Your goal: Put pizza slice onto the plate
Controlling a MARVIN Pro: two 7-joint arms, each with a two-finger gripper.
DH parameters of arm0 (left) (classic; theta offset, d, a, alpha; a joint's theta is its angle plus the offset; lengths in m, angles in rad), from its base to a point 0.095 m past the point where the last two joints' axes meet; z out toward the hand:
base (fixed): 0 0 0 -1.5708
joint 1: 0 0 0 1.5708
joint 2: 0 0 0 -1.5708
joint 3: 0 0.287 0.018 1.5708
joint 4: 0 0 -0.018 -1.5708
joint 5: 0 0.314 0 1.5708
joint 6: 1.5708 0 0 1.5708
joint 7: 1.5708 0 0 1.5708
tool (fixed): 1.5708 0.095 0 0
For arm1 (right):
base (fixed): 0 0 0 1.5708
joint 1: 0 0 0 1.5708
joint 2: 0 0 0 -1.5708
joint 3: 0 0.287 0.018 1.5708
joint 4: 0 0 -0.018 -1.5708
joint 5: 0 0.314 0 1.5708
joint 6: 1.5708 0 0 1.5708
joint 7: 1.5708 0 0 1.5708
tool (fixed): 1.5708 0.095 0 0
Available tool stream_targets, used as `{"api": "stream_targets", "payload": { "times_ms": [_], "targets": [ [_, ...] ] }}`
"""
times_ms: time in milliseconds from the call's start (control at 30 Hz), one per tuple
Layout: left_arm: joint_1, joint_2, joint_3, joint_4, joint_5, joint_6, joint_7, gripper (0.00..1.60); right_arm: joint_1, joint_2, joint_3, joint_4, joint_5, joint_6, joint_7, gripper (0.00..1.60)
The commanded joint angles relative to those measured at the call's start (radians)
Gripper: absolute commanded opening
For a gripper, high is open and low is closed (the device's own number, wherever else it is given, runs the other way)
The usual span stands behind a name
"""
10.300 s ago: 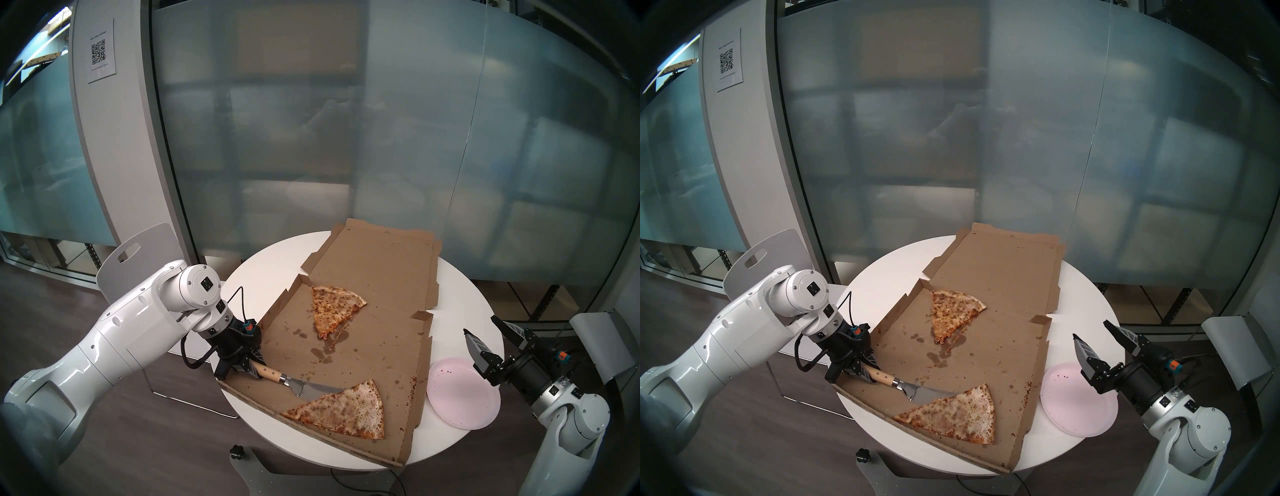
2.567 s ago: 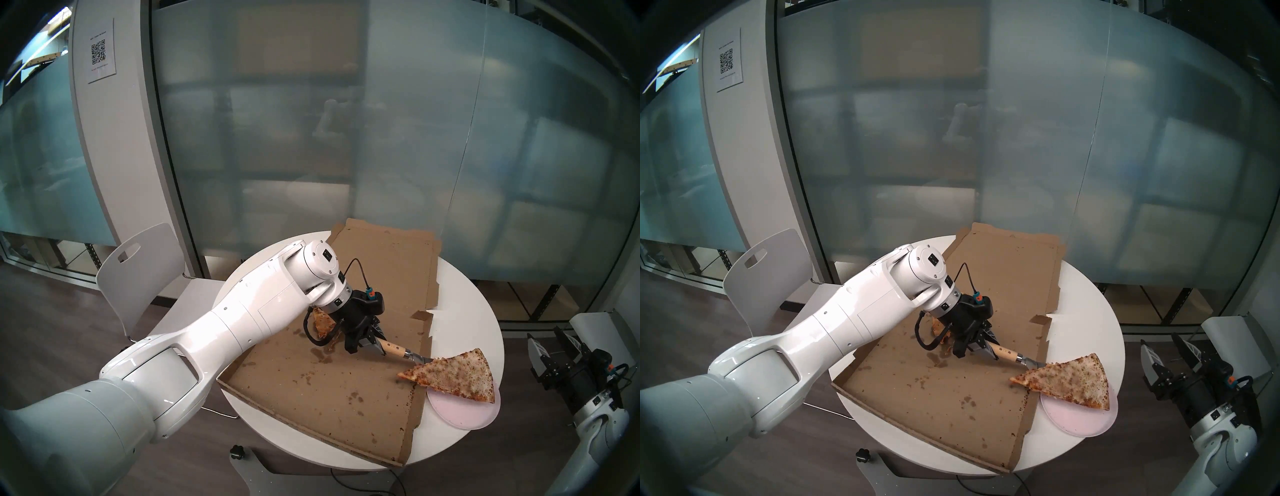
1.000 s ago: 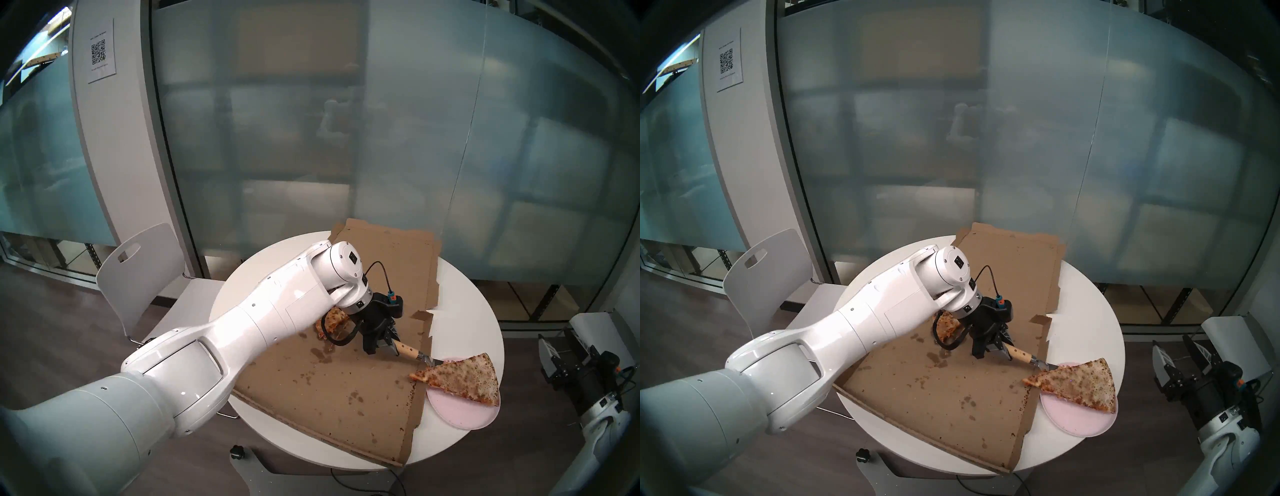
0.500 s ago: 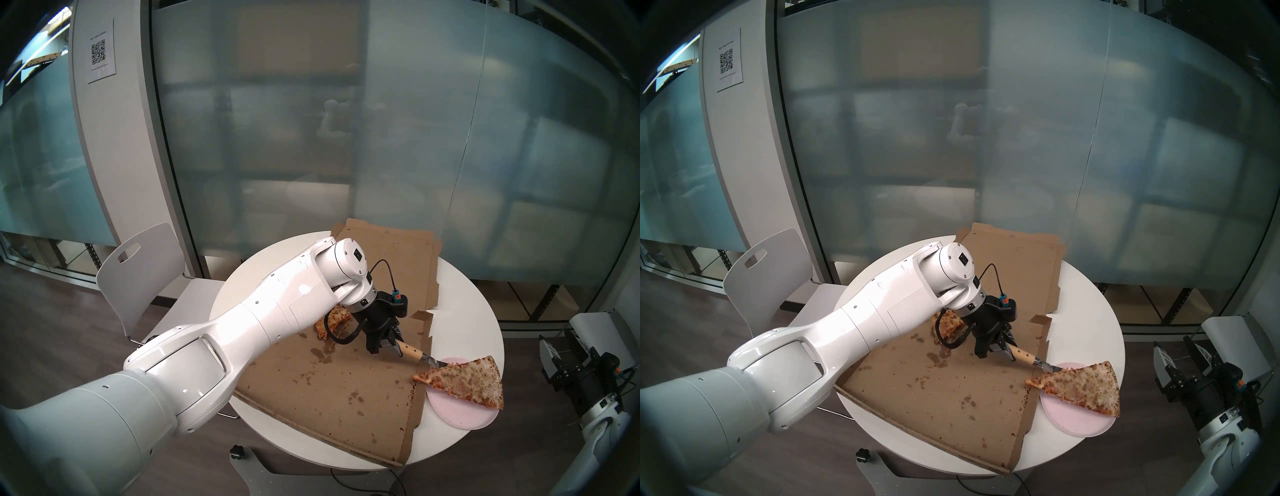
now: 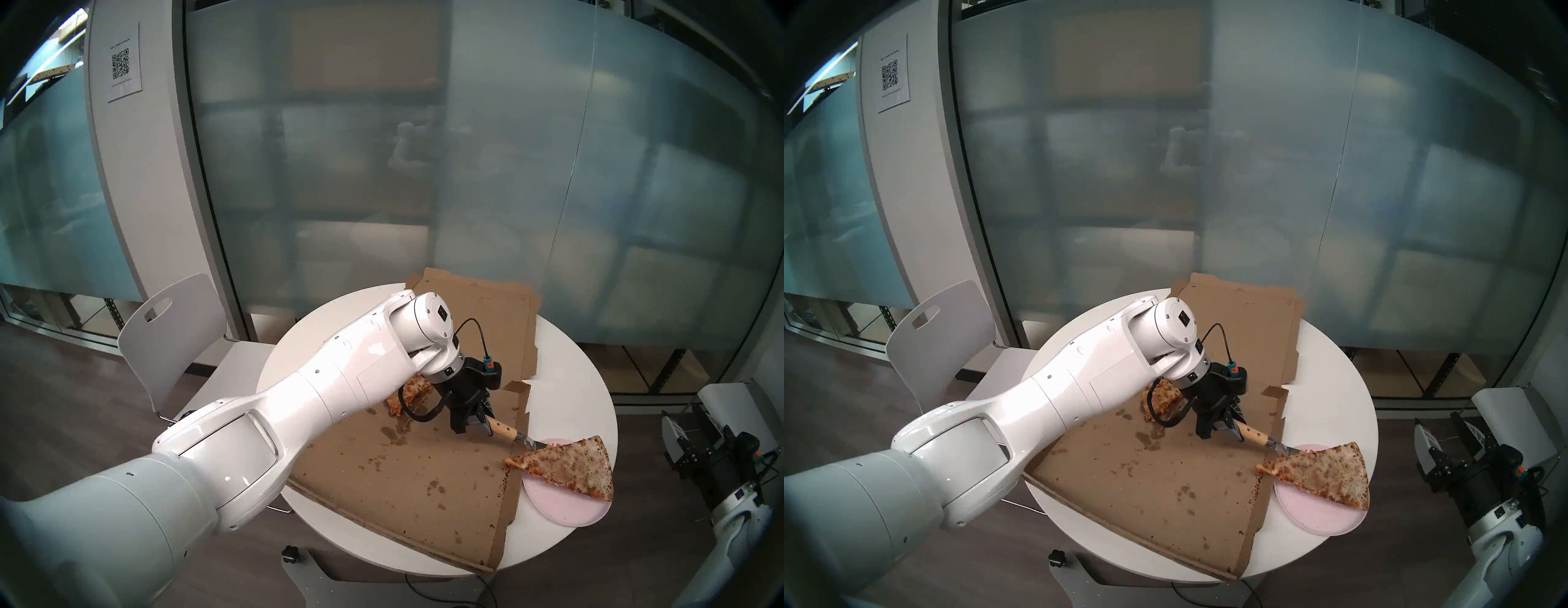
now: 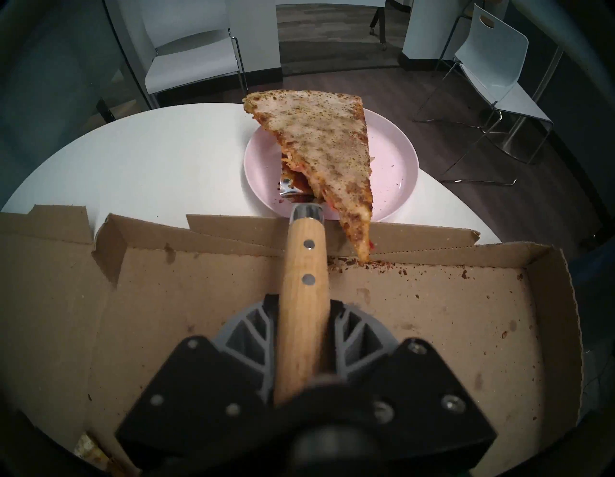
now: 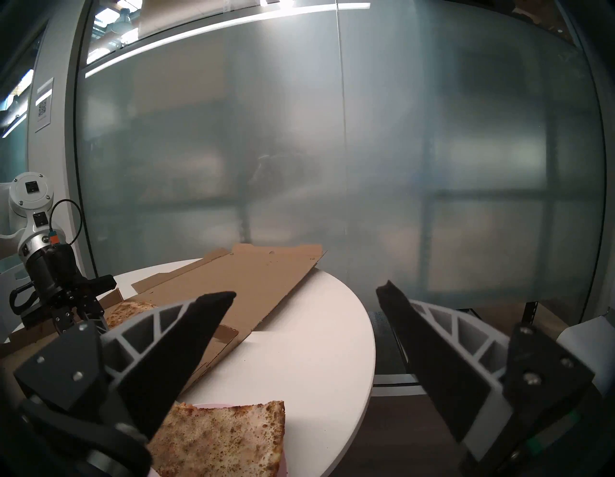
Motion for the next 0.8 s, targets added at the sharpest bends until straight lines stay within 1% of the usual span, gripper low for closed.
{"api": "stream_targets", "payload": {
  "times_ms": [0,333,367,567,667,767],
  "targets": [
    [0.028,0.015,-0.031,-0.103,-0.023,0.069,0.007,0.0,0.011,0.008,-0.005,-0.007,0.008,0.002,0.002,1.6],
    [0.112,0.065,-0.045,-0.239,-0.027,0.164,0.04,0.0,0.021,0.018,-0.015,0.007,0.002,0.001,0.008,1.6],
    [0.119,0.065,-0.05,-0.243,-0.031,0.176,0.044,0.0,0.021,0.019,-0.016,0.008,0.002,0.001,0.009,1.6],
    [0.186,0.091,-0.085,-0.325,-0.035,0.232,0.11,0.0,0.023,0.025,-0.018,0.014,0.001,0.002,0.011,1.6],
    [0.217,0.097,-0.101,-0.358,-0.042,0.248,0.136,0.0,0.025,0.028,-0.018,0.017,0.002,0.002,0.011,1.6],
    [0.24,0.108,-0.1,-0.401,-0.037,0.266,0.155,0.0,0.027,0.03,-0.019,0.02,0.002,0.003,0.012,1.6]
  ]
}}
